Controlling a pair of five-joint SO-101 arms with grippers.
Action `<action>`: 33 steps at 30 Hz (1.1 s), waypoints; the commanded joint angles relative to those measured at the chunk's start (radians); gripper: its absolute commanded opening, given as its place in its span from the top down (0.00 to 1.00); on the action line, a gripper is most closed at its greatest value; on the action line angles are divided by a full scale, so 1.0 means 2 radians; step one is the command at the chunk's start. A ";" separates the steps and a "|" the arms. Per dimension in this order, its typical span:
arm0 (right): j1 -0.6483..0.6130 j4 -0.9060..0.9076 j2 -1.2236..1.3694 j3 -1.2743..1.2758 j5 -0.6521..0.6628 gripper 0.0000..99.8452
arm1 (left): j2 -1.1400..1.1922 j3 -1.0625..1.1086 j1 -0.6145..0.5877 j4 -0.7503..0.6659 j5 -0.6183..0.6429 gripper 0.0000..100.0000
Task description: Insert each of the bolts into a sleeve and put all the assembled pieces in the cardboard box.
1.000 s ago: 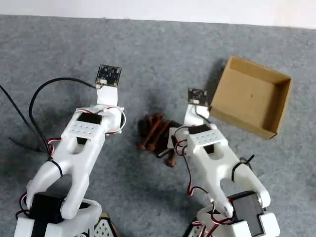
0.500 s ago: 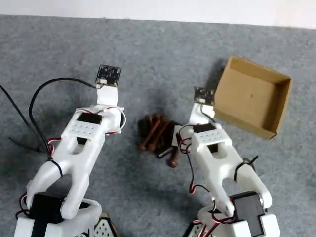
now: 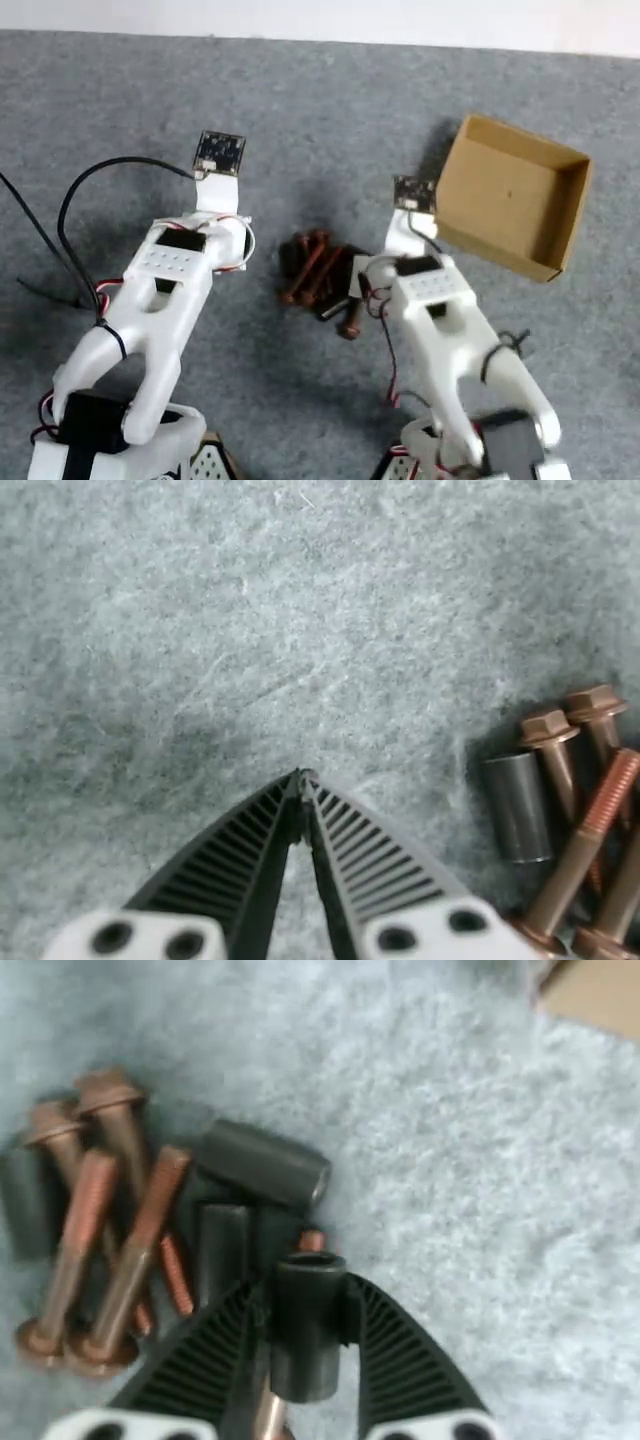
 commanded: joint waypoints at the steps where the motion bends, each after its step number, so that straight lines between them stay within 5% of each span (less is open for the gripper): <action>1: 0.003 -0.010 -0.104 0.033 0.027 1.00 | -0.001 -0.015 -0.003 -0.009 0.004 0.99; 6: 0.003 -0.065 -0.206 0.115 0.031 1.00 | 0.000 -0.021 0.016 -0.011 0.002 0.98; 12: 0.005 -0.067 -0.266 0.152 0.031 1.00 | 0.000 -0.020 0.069 -0.008 -0.045 0.85; 22: 0.033 -0.067 -0.293 0.155 0.031 1.00 | -0.004 -0.021 0.172 0.044 -0.064 0.84; 33: 0.056 -0.067 -0.293 0.155 0.030 1.00 | 0.002 -0.020 0.215 0.040 -0.065 0.84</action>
